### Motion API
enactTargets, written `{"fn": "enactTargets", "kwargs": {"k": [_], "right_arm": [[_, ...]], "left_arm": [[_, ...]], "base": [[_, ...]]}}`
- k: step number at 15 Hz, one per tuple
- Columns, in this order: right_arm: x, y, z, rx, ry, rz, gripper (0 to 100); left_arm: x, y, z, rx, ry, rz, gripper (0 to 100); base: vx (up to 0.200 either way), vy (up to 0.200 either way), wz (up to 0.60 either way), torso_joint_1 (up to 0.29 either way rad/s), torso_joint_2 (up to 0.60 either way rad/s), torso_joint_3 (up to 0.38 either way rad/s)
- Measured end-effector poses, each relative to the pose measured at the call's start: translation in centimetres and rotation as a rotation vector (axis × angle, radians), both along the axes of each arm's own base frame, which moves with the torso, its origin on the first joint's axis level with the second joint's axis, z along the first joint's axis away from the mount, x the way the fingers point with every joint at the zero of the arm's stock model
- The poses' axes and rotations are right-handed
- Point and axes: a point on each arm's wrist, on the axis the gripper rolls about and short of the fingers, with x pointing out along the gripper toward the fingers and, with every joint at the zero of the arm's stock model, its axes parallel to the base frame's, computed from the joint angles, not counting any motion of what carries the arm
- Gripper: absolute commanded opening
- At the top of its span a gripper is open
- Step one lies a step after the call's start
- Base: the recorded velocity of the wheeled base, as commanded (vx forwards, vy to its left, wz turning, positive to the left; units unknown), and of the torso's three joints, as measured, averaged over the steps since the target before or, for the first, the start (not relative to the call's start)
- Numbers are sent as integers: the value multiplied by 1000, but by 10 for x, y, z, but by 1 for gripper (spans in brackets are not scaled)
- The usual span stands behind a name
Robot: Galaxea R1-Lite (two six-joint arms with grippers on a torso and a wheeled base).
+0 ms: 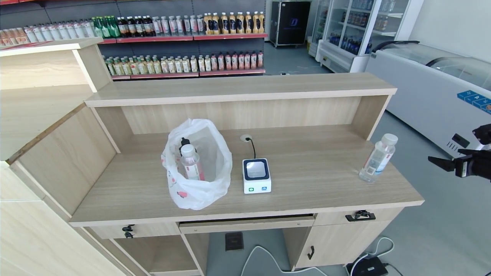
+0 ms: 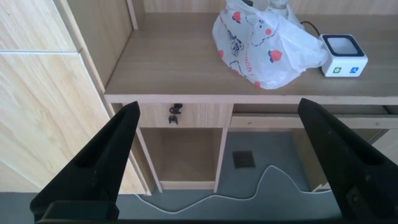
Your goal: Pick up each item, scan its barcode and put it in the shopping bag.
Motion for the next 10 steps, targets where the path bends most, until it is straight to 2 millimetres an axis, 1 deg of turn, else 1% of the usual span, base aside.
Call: {"fn": "enactTargets", "kwargs": {"k": [2,5,10], "right_arm": [[14,11,-7,11,8,48,100],[32,34,-20,20,26,121,100],[54,52,-33,-18,-25,186,100]], "left_arm": [[0,0,0,0,0,0,100],[0,0,0,0,0,1,100],[0,0,0,0,0,0,100]], "base": [[0,0,0,0,0,0],[0,0,0,0,0,0],[0,0,0,0,0,0]]}}
